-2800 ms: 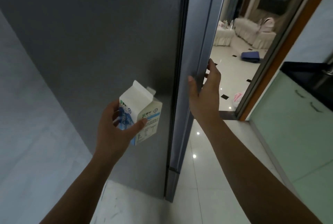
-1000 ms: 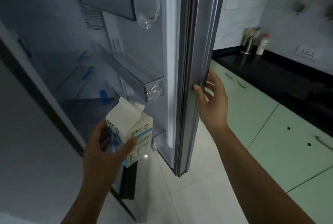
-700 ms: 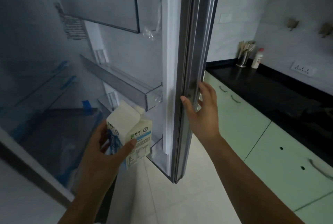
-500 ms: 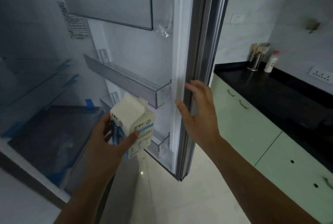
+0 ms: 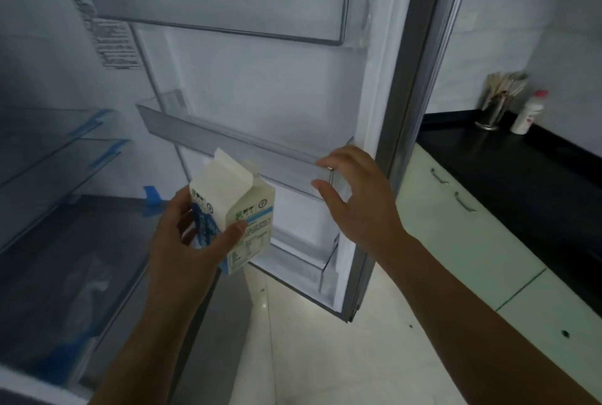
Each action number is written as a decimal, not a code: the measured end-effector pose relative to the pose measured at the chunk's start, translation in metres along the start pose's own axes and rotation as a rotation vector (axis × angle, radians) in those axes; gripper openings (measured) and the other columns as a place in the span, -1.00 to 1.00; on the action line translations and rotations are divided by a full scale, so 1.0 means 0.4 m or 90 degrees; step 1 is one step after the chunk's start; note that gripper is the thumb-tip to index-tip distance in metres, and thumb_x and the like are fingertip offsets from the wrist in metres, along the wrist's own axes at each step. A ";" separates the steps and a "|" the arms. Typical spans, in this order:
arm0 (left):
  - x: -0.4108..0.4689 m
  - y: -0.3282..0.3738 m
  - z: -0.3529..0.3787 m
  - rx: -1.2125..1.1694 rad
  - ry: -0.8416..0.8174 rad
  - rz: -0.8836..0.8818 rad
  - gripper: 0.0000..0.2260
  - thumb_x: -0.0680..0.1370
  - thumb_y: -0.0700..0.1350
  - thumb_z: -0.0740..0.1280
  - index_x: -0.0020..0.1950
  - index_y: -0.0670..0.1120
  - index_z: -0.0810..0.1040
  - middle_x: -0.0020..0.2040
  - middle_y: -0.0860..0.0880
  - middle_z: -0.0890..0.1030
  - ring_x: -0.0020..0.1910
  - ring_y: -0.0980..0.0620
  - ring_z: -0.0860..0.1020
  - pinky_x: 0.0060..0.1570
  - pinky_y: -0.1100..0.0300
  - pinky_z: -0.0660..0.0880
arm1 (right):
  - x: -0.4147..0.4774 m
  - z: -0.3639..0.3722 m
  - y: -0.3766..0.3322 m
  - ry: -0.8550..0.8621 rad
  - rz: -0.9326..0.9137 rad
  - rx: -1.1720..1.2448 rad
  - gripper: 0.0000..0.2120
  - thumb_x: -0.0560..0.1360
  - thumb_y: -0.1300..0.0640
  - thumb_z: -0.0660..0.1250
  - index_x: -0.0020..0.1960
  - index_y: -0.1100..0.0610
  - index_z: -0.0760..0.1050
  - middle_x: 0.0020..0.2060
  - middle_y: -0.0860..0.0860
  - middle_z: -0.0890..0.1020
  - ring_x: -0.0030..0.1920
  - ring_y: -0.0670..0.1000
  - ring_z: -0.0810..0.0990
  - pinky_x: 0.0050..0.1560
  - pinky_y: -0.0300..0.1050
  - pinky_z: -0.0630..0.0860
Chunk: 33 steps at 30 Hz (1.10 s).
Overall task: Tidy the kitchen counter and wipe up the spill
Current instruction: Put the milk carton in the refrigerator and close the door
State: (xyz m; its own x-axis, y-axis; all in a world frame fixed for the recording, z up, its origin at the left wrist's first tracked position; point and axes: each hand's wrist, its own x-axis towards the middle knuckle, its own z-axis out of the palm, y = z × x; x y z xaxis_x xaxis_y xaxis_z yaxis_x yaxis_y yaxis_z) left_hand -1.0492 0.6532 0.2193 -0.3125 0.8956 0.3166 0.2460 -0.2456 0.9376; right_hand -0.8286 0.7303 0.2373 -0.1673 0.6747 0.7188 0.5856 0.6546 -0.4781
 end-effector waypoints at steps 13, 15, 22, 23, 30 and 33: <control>0.177 -0.059 0.177 -0.001 -0.023 -0.022 -0.38 0.21 -0.01 0.44 0.26 0.08 0.40 0.16 0.14 0.54 0.17 0.11 0.52 0.06 0.04 0.54 | 0.140 -0.018 0.218 0.047 0.031 -0.052 -0.79 0.45 0.14 0.38 0.04 0.19 0.58 -0.01 0.10 0.63 0.13 0.04 0.53 0.25 -0.15 0.37; 0.190 -0.060 0.203 -0.001 -0.016 -0.025 -0.39 0.22 -0.02 0.44 0.25 0.10 0.40 0.16 0.13 0.54 0.18 0.12 0.52 0.06 0.04 0.54 | 0.158 -0.018 0.244 0.043 0.046 -0.041 -0.80 0.46 0.13 0.36 0.04 0.18 0.57 0.00 0.09 0.63 0.15 0.03 0.52 0.27 -0.14 0.36; 0.218 -0.058 0.276 0.055 0.033 -0.040 -0.42 0.21 0.14 0.54 0.16 0.26 0.39 0.13 0.20 0.54 0.17 0.17 0.52 0.02 0.17 0.52 | 0.216 -0.020 0.339 0.014 0.026 0.009 -0.81 0.47 0.18 0.33 0.05 0.24 0.54 0.02 0.14 0.62 0.14 -0.08 0.43 0.29 -0.18 0.27; 0.218 -0.056 0.288 0.066 0.047 -0.044 -0.42 0.24 0.13 0.54 0.19 0.23 0.39 0.13 0.21 0.54 0.17 0.16 0.52 0.03 0.17 0.51 | 0.224 -0.022 0.350 0.004 0.014 0.011 -0.80 0.47 0.17 0.33 0.05 0.25 0.54 0.01 0.14 0.62 0.12 -0.08 0.44 0.29 -0.19 0.29; 0.188 -0.025 0.374 0.109 0.162 -0.073 -0.33 0.19 0.12 0.38 0.28 0.01 0.38 0.17 0.13 0.51 0.19 0.11 0.49 0.02 0.23 0.45 | 0.289 -0.057 0.403 -0.079 -0.061 -0.011 -0.80 0.48 0.09 0.34 0.05 0.15 0.56 -0.02 0.05 0.64 0.04 -0.06 0.52 0.11 -0.31 0.32; 0.165 -0.003 0.402 0.115 0.214 -0.069 -0.42 0.21 0.09 0.37 0.22 0.08 0.37 0.07 0.27 0.48 0.06 0.25 0.50 -0.02 0.30 0.43 | 0.313 -0.059 0.404 -0.099 -0.110 0.005 -0.80 0.47 0.08 0.36 0.05 0.14 0.56 -0.03 0.03 0.64 0.01 -0.06 0.53 0.05 -0.43 0.27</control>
State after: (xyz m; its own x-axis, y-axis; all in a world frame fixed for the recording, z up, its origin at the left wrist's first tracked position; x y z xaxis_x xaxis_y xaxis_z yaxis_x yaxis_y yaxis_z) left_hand -0.9228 0.7723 0.2160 -0.6210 0.7343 0.2741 0.3430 -0.0598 0.9374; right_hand -0.7363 0.9126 0.2619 -0.3851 0.5967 0.7041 0.5319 0.7669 -0.3591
